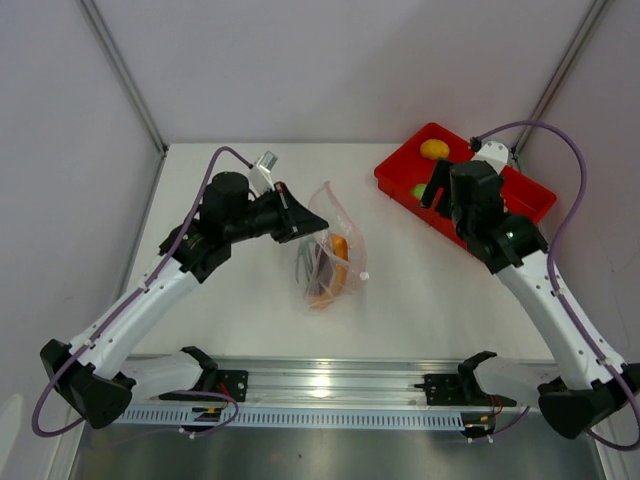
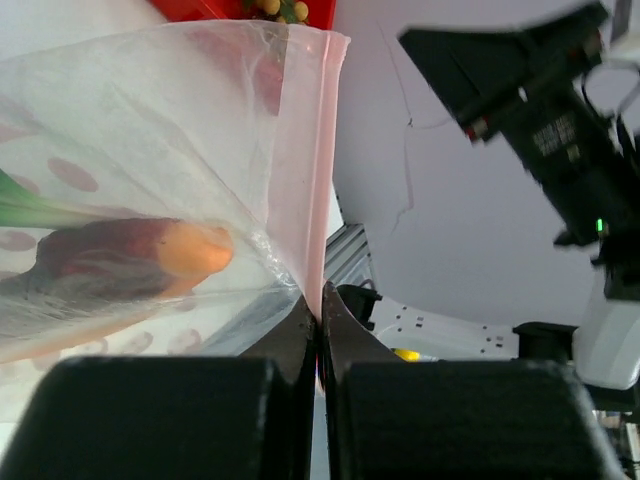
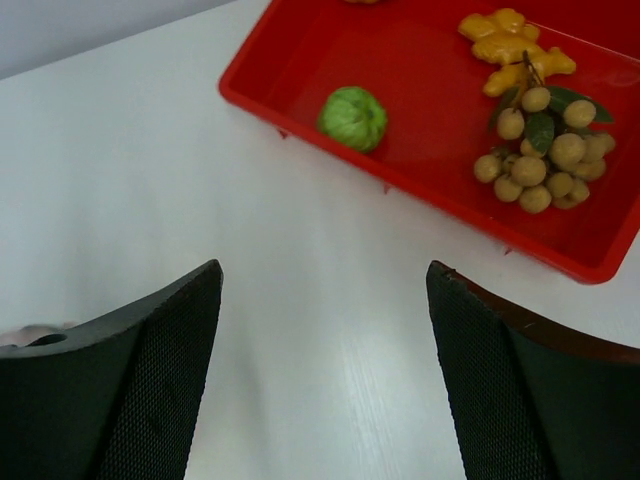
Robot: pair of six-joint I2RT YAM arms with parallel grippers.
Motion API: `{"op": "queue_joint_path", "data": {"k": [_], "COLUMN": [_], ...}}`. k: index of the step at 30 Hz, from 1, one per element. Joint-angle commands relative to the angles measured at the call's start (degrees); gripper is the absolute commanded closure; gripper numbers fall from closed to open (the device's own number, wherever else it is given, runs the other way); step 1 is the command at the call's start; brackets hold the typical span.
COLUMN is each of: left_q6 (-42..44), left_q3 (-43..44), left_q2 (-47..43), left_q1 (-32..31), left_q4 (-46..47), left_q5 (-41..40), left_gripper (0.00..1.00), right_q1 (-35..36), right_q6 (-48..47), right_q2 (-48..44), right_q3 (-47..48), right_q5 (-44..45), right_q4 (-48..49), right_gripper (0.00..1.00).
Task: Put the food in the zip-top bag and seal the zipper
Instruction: Place the fake food in the zipper food storage bag, then pick up the fake fruit from the bin.
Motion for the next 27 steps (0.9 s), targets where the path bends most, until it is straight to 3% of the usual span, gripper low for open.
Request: {"op": "queue_joint_path", "data": {"k": [1,8,13,18,27], "left_q6": [3.92,7.95,11.38,12.79,14.37], "left_q3": [2.08,2.08,1.82,-0.55,-2.05], "left_q2": [-0.5,-0.33,-0.24,-0.5,-0.5], "left_q1": [-0.5,-0.94,-0.94,-0.94,-0.94], "left_q4": [0.03,-0.76,-3.48,-2.26,-2.08], "left_q5": [2.37,4.66,4.74,6.59,9.58], "left_gripper": [0.99,0.99,0.99,1.0,0.99], "right_q1": [-7.54,-23.98,-30.23,-34.81,-36.31], "right_q6": [-5.61,-7.81,-8.69,-7.82,-6.23], "right_q2": [5.42,20.27,31.28,36.55,41.39], "right_q3": [-0.13,7.07,17.96,16.14,8.23], "right_q5": [-5.74,-13.55,-9.79,-8.2,-7.06], "right_q4": [8.32,9.32,0.44,-1.59,2.36], "right_gripper": [0.16,0.11,0.08,0.07,0.07]}}
